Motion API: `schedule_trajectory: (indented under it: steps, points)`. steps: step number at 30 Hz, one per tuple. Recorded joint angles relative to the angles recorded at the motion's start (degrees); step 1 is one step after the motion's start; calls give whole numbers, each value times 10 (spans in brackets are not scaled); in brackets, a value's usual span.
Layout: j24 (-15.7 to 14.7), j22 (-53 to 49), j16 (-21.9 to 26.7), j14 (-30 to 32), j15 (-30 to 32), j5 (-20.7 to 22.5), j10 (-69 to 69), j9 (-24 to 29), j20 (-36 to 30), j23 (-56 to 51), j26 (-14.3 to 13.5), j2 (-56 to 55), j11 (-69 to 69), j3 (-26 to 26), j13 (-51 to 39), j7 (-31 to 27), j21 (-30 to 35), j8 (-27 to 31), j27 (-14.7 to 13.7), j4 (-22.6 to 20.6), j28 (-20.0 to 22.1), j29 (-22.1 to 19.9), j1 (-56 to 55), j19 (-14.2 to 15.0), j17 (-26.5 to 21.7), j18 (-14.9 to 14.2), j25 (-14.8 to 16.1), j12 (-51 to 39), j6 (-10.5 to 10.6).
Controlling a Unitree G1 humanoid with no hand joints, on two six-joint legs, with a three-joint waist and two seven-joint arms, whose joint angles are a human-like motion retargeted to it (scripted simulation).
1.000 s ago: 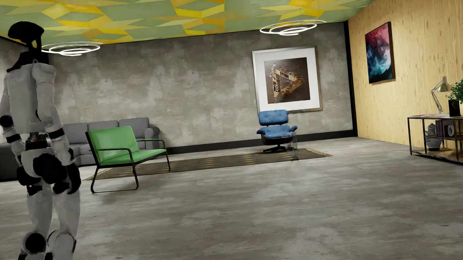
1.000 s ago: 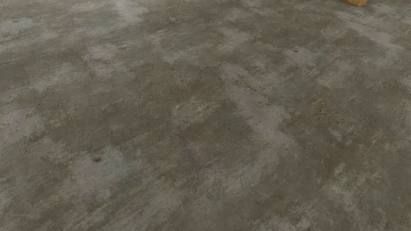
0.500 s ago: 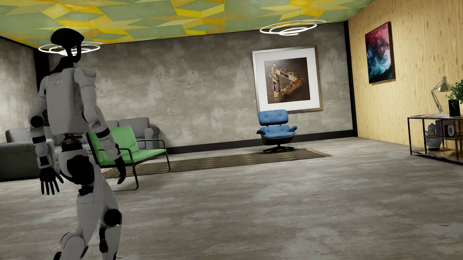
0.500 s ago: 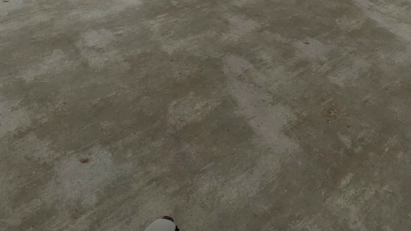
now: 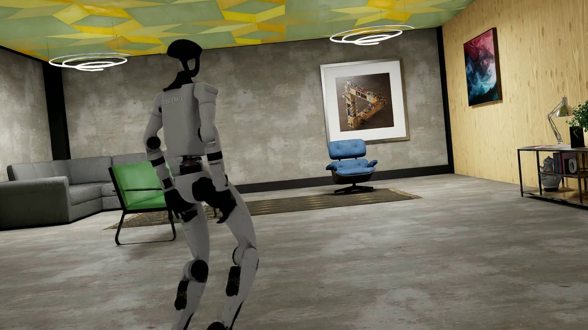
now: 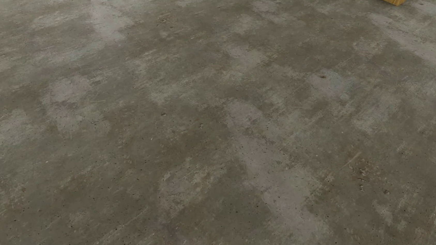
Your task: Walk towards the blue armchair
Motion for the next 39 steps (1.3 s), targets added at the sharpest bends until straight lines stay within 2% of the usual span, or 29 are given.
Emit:
schedule_trajectory:
  steps: [1,2,4,5,7,8,9,10,11,13,16,19,20,21,22,24,25,26,27,28,29,30,32,33,35,36,37,38,39]
  points:
    - [0,-19,5,-8,29,-5,-34,0,-10,-5,0,-23,-115,-32,10,0,-2,0,0,4,0,0,51,0,-4,0,0,-8,6]
    - [0,-40,12,-22,-2,-8,-55,-6,-5,-7,0,-50,-213,-53,13,0,-4,0,0,7,0,0,91,0,-4,0,0,-16,8]
    - [0,-60,23,-51,-214,-16,-68,-12,-4,-14,0,-86,-308,-81,22,0,-3,0,0,15,0,0,160,0,-8,0,0,-37,11]
    - [0,-62,22,-49,-217,-34,-61,-14,3,-13,0,-91,-285,-93,20,0,-13,0,0,14,0,0,165,0,-6,0,0,-51,14]
    - [0,-44,16,11,-4,-21,-9,-17,23,-4,0,-134,-237,-124,24,0,-8,0,0,37,0,0,189,0,-3,0,0,-41,22]
    - [0,-22,3,99,48,3,53,-23,26,11,0,-135,-192,-112,26,0,-7,0,0,61,0,0,177,0,-1,0,0,-35,42]
    - [0,1,1,192,45,24,150,-28,20,22,0,-114,-166,-88,20,0,7,0,0,63,0,0,145,0,0,0,0,-22,42]
    - [0,12,4,234,29,50,269,-34,2,26,0,-86,-157,-68,13,0,9,0,0,74,0,0,80,0,4,0,0,-14,43]
    - [0,6,1,185,-9,71,375,-36,10,33,0,-44,-165,-46,8,0,-29,0,0,89,0,0,15,0,13,0,0,3,49]
    - [0,24,2,57,-98,69,426,-25,-8,21,0,90,-224,13,-16,0,-31,0,0,68,0,0,-87,0,7,0,0,14,23]
    - [0,31,10,46,-230,36,237,-18,0,-67,0,264,-312,113,-40,0,-38,0,0,59,0,0,-195,0,-19,0,0,37,-13]
    - [0,37,8,102,-341,21,-36,-35,7,-119,0,370,-344,153,-80,0,-76,0,0,77,0,0,-259,0,-38,0,0,51,-13]
    - [0,45,8,258,-347,17,-253,-43,3,-120,0,396,-342,163,-94,0,-76,0,0,91,0,0,-271,0,-39,0,0,53,-11]
    - [0,50,8,136,-330,-4,-66,-40,6,-122,0,423,-333,180,-98,0,-91,0,0,96,0,0,-284,0,-37,0,0,57,-16]
    - [0,61,5,73,-294,-26,-2,-39,1,-131,0,446,-312,191,-91,0,-113,0,0,92,0,0,-298,0,-32,0,0,59,-19]
    - [0,104,0,116,-102,-65,123,-58,-9,-82,0,426,-183,190,-64,0,-112,0,0,58,0,0,-318,0,-4,0,0,64,-42]
    - [0,119,-2,88,-4,-68,155,-51,-4,-54,0,386,-66,177,-51,0,-118,0,0,38,0,0,-288,0,2,0,0,58,-43]
    - [0,101,-6,56,25,-79,150,-40,12,-44,0,315,84,168,-39,0,-110,0,0,-5,0,0,-247,0,3,0,0,58,-52]
    - [0,90,-6,41,-27,-69,124,-29,11,-18,0,260,177,138,-44,0,-73,0,0,-22,0,0,-185,0,7,0,0,57,-48]
    - [0,72,-7,36,-73,-42,99,-25,12,0,0,195,223,105,-36,0,-90,0,0,-20,0,0,-132,0,21,0,0,47,-33]
    - [0,41,-3,35,-72,-24,60,-24,11,-29,0,134,207,68,-15,0,-64,0,0,-21,0,0,-74,0,10,0,0,43,-20]
    - [0,16,1,34,-45,-12,18,-22,20,15,0,93,127,31,-5,0,-90,0,0,-21,0,0,-12,0,32,0,0,41,-12]
    - [0,-39,6,19,20,4,-37,-20,33,13,0,20,-97,-21,22,0,-47,0,0,0,0,0,88,0,17,0,0,29,9]
    - [0,-56,12,3,-10,-7,-51,-26,38,12,0,-13,-204,-36,31,0,-45,0,0,-3,0,0,122,0,16,0,0,13,5]
    - [0,-77,21,-29,-272,-32,-49,-36,59,13,0,-56,-313,-67,40,0,-35,0,0,2,0,0,168,0,15,0,0,-17,-2]
    - [0,-76,22,-25,-312,-44,-37,-36,68,9,0,-70,-312,-84,47,0,-27,0,0,13,0,0,190,0,10,0,0,-26,1]
    - [0,-65,18,8,-229,-43,-23,-30,81,11,0,-82,-308,-99,53,0,-25,0,0,29,0,0,217,0,8,0,0,-28,8]
    - [0,-55,14,72,-96,-29,15,-38,89,17,0,-102,-263,-101,57,0,-23,0,0,51,0,0,225,0,8,0,0,-20,18]
    - [0,-41,7,176,4,2,92,-47,94,24,0,-113,-217,-92,58,0,-22,0,0,77,0,0,198,0,9,0,0,-8,40]
